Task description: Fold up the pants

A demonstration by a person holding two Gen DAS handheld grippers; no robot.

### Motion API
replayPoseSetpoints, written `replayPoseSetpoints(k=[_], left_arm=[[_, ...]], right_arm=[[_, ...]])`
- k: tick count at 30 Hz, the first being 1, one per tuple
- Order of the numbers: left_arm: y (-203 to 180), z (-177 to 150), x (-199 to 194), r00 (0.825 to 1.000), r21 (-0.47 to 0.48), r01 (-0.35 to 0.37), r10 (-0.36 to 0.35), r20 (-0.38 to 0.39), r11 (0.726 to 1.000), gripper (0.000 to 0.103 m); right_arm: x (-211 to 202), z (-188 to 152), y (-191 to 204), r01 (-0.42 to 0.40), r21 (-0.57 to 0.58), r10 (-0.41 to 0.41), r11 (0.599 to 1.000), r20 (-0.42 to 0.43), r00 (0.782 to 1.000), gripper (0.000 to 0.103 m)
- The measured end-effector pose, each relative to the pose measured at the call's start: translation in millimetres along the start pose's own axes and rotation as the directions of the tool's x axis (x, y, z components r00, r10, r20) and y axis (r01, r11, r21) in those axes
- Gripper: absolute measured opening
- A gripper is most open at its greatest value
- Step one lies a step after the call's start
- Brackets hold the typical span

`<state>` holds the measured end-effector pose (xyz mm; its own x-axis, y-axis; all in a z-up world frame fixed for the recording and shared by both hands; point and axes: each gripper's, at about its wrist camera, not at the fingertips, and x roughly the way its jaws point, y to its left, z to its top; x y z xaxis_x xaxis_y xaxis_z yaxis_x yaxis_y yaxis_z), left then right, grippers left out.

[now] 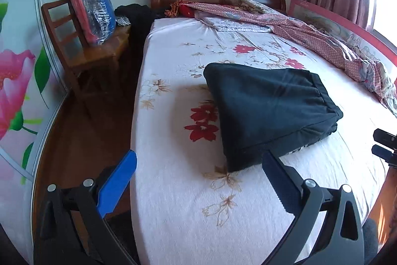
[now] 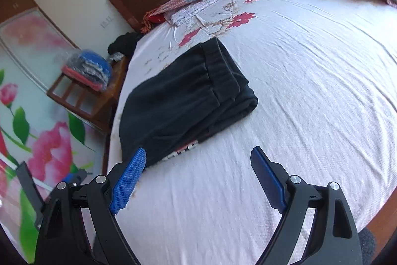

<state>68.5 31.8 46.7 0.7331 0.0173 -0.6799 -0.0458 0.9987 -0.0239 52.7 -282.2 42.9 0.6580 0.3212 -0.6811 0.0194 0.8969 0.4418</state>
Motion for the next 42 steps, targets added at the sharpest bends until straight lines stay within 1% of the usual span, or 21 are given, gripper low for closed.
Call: replayPoseSetpoints(k=[1, 4, 6, 7, 8, 12, 13, 14, 15, 17, 18, 20, 22, 23, 24, 26, 28, 30, 33, 39, 42], left_arm=[[-4, -3, 1, 1.0, -0.008, -0.004, 0.004, -0.003, 1.0, 0.101], [-14, -10, 5, 0.999, -0.034, 0.006, -0.007, -0.043, 0.999, 0.101], [-22, -12, 4, 0.998, -0.042, -0.014, 0.012, -0.058, 0.999, 0.101], [-24, -11, 2, 0.998, -0.045, -0.015, 0.012, -0.06, 0.999, 0.101], [-31, -9, 1, 0.998, -0.05, -0.025, 0.022, -0.054, 0.998, 0.101], [-35, -1, -21, 0.995, -0.095, -0.099, 0.099, -0.006, 0.991, 0.101], [-36, -1, -25, 0.991, -0.11, -0.133, 0.134, 0.004, 0.985, 0.101], [-37, -2, -27, 0.988, -0.124, -0.149, 0.152, 0.011, 0.981, 0.101], [-37, -6, -28, 0.988, -0.137, -0.148, 0.151, 0.014, 0.98, 0.101], [-39, -14, -24, 0.986, -0.153, -0.163, 0.165, 0.003, 0.975, 0.101], [-40, -19, -21, 0.986, -0.166, -0.166, 0.168, 0.001, 0.972, 0.101], [-41, -32, -12, 0.987, -0.184, -0.162, 0.163, -0.005, 0.97, 0.101], [-45, -40, -1, 0.981, -0.164, -0.193, 0.188, -0.046, 0.967, 0.101], [-46, -42, 3, 0.981, -0.157, -0.191, 0.183, -0.063, 0.969, 0.101], [-47, -44, 5, 0.982, -0.156, -0.188, 0.18, -0.059, 0.97, 0.101], [-48, -45, 6, 0.983, -0.154, -0.182, 0.178, -0.038, 0.971, 0.101], [-48, -46, 8, 0.986, -0.151, -0.168, 0.164, -0.04, 0.974, 0.101], [-51, -47, 9, 0.983, -0.129, -0.184, 0.181, -0.034, 0.974, 0.101], [-55, -49, 9, 0.985, -0.104, -0.172, 0.169, -0.035, 0.98, 0.101], [-61, -49, 5, 0.99, -0.083, -0.139, 0.137, -0.029, 0.987, 0.101], [-59, -49, 8, 0.99, -0.085, -0.136, 0.132, -0.047, 0.987, 0.101]], right_arm=[[0, -7, 5, 0.024, -0.038, -0.024, 0.999, 0.0, 1.0, 0.086], [5, -14, 18, 0.022, -0.099, -0.024, 0.995, -0.023, 0.999, 0.086], [0, -12, 39, 0.065, -0.205, -0.062, 0.977, 0.021, 0.998, 0.086], [-3, -9, 48, 0.067, -0.254, -0.06, 0.965, 0.037, 0.998, 0.086], [-5, -4, 54, 0.063, -0.282, -0.052, 0.957, 0.046, 0.998, 0.086], [-22, 14, 65, 0.07, -0.323, -0.033, 0.944, 0.117, 0.993, 0.086], [-24, 15, 65, 0.083, -0.335, -0.041, 0.938, 0.132, 0.99, 0.086], [-24, 13, 64, 0.096, -0.347, -0.05, 0.933, 0.139, 0.989, 0.086], [-21, 9, 60, 0.096, -0.356, -0.052, 0.929, 0.134, 0.99, 0.086], [-10, -3, 49, 0.113, -0.342, -0.076, 0.933, 0.121, 0.99, 0.086], [-4, -11, 40, 0.089, -0.325, -0.054, 0.942, 0.114, 0.992, 0.086], [11, -25, 21, 0.051, -0.247, -0.027, 0.968, 0.103, 0.994, 0.086], [25, -39, 5, 0.008, -0.176, 0.009, 0.984, 0.09, 0.996, 0.086], [30, -43, 2, 0.014, -0.178, 0.002, 0.984, 0.089, 0.996, 0.086], [34, -45, 2, 0.039, -0.2, -0.023, 0.979, 0.082, 0.996, 0.086], [33, -45, 4, 0.072, -0.232, -0.049, 0.97, 0.106, 0.993, 0.086], [32, -45, 4, 0.086, -0.225, -0.061, 0.971, 0.116, 0.991, 0.086], [32, -46, 5, 0.118, -0.217, -0.092, 0.969, 0.123, 0.988, 0.086], [31, -49, 14, 0.153, -0.264, -0.122, 0.952, 0.132, 0.984, 0.086], [25, -44, 24, 0.135, -0.267, -0.101, 0.954, 0.139, 0.985, 0.086], [27, -46, 25, 0.137, -0.276, -0.104, 0.951, 0.129, 0.986, 0.086]])
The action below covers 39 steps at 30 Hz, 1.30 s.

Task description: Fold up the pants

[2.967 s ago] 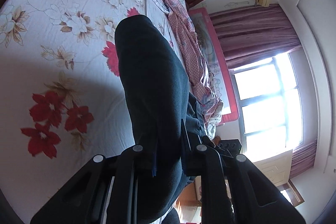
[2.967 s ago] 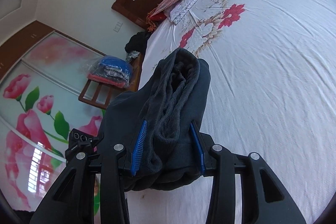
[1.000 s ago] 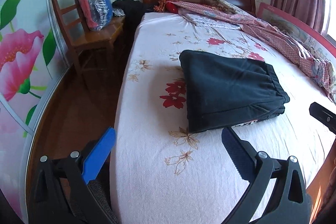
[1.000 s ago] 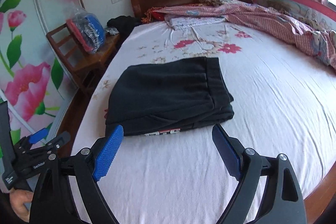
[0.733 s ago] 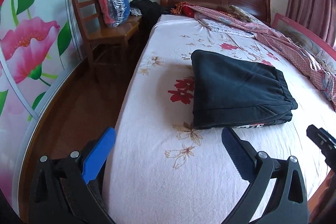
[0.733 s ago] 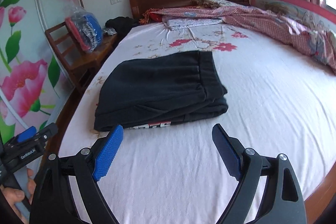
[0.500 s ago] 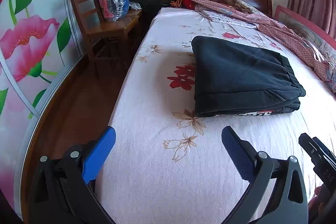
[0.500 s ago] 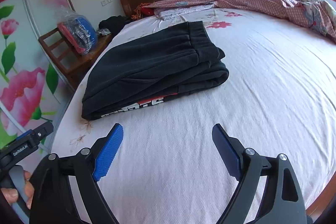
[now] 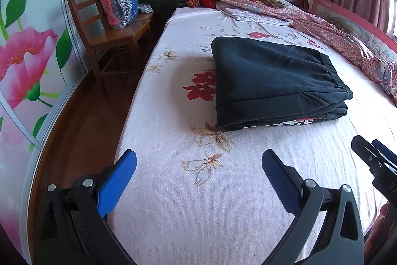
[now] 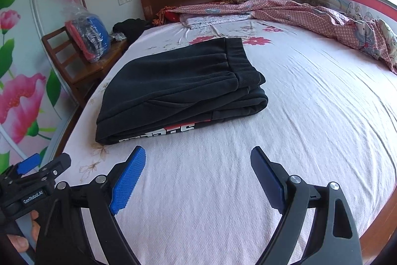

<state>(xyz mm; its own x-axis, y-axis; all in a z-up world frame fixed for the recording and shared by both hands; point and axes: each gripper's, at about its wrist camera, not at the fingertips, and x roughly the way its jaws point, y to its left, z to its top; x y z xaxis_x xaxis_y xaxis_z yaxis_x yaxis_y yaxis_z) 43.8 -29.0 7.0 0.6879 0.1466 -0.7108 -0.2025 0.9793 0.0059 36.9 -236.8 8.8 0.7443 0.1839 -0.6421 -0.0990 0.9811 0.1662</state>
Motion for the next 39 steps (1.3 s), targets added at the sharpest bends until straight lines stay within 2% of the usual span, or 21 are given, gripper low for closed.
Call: replayPoseSetpoints(k=[4, 39], left_arm=[[1.8, 0.2, 4.8, 1.0, -0.008, 0.005, -0.005, -0.023, 1.0, 0.101], [-2.2, -1.2, 9.1, 0.999, -0.001, 0.022, -0.022, -0.044, 1.0, 0.101]], right_arm=[[1.9, -0.2, -0.2, -0.013, 0.003, 0.013, 1.0, -0.009, 1.0, 0.086], [8.3, -3.6, -4.7, -0.054, 0.04, 0.055, 0.998, -0.044, 0.997, 0.086]])
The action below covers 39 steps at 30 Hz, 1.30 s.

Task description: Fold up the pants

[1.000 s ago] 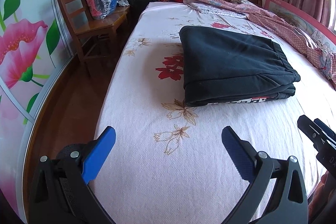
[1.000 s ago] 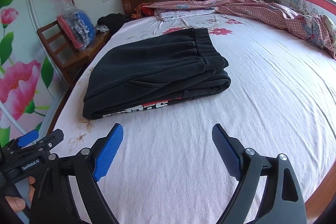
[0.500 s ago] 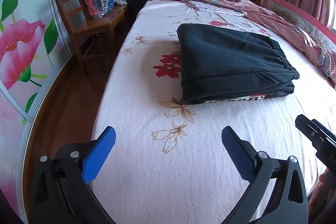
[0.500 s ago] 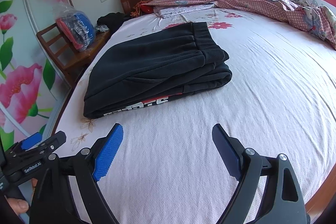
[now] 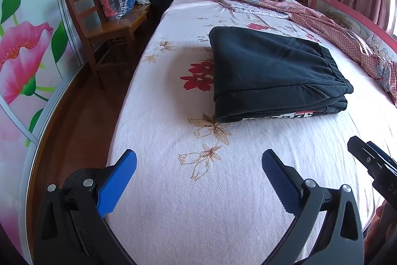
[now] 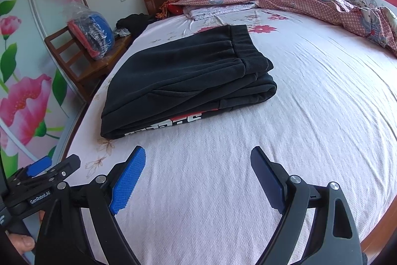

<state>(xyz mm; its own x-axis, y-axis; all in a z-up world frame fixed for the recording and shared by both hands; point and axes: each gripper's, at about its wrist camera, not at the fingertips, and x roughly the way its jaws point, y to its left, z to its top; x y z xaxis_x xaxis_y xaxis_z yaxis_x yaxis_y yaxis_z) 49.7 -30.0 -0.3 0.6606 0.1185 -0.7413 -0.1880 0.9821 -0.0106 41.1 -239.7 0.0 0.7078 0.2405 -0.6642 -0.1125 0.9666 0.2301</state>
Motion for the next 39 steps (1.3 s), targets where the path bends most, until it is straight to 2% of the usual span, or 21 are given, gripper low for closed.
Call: replayPoseSetpoints(k=[29, 31, 34, 39], left_arm=[[1, 1, -1, 1.0, 0.001, 0.012, -0.012, -0.005, 1.0, 0.101], [1, 1, -3, 1.0, 0.004, 0.025, -0.025, 0.0, 1.0, 0.101], [-1, 5, -8, 0.996, 0.031, 0.085, -0.085, -0.012, 0.996, 0.101], [-4, 14, -35, 0.982, 0.049, 0.171, -0.175, 0.077, 0.984, 0.101]], right_arm=[[0, 0, 0, -0.036, 0.006, 0.036, 0.999, -0.008, 0.999, 0.086], [0, 0, 0, -0.036, 0.009, 0.036, 0.999, -0.007, 0.999, 0.086], [0, 0, -2, -0.046, 0.019, 0.046, 0.999, -0.012, 0.999, 0.086], [0, -1, -2, -0.05, 0.026, 0.051, 0.998, -0.018, 0.999, 0.086]])
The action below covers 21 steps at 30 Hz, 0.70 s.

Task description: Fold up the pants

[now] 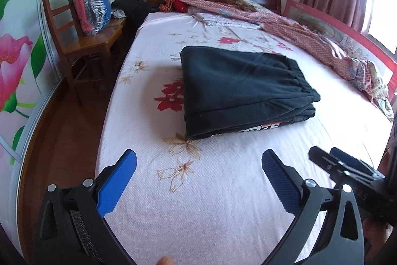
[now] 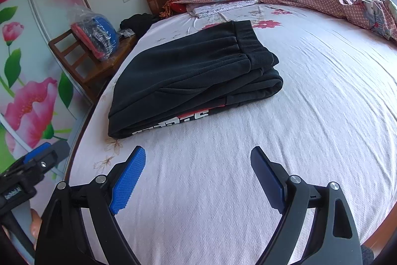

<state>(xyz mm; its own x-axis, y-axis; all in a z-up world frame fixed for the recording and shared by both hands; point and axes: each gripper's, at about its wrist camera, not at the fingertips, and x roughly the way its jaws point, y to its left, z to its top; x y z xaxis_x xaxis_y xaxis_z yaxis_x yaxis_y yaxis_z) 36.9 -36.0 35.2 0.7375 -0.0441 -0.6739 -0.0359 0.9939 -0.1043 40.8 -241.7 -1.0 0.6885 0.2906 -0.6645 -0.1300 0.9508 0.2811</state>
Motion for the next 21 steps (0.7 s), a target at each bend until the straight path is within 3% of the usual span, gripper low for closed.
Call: replayPoseSetpoints(k=[3, 6, 10, 12, 15, 17, 21], left_arm=[[-2, 7, -14, 0.999, -0.001, 0.016, -0.016, 0.048, 1.0, 0.101], [-5, 12, -17, 0.999, 0.0, 0.019, -0.019, 0.028, 1.0, 0.101], [-20, 9, -25, 0.987, 0.08, -0.157, 0.153, 0.057, 0.984, 0.101], [-19, 8, -31, 0.994, 0.067, -0.101, 0.098, 0.055, 0.993, 0.101], [-20, 6, -39, 0.986, 0.056, -0.14, 0.134, 0.096, 0.989, 0.101], [-14, 6, -39, 0.99, 0.014, -0.118, 0.117, 0.075, 0.993, 0.101], [-5, 5, -31, 0.989, -0.026, -0.141, 0.142, 0.042, 0.99, 0.101]], right_arm=[[0, 0, 0, 0.001, 0.0, -0.001, 1.0, -0.004, 1.0, 0.086], [0, -1, 1, 0.0, -0.001, 0.0, 1.0, -0.007, 1.0, 0.086], [1, -2, 2, 0.003, -0.007, -0.003, 1.0, -0.02, 1.0, 0.086], [1, -3, 2, 0.004, -0.009, -0.004, 1.0, -0.023, 1.0, 0.086], [3, -4, 0, 0.001, -0.002, -0.001, 1.0, -0.033, 0.999, 0.086], [4, -5, 0, -0.005, -0.003, 0.005, 1.0, -0.041, 0.999, 0.086], [4, -5, -2, -0.008, 0.013, 0.009, 1.0, -0.043, 0.999, 0.086]])
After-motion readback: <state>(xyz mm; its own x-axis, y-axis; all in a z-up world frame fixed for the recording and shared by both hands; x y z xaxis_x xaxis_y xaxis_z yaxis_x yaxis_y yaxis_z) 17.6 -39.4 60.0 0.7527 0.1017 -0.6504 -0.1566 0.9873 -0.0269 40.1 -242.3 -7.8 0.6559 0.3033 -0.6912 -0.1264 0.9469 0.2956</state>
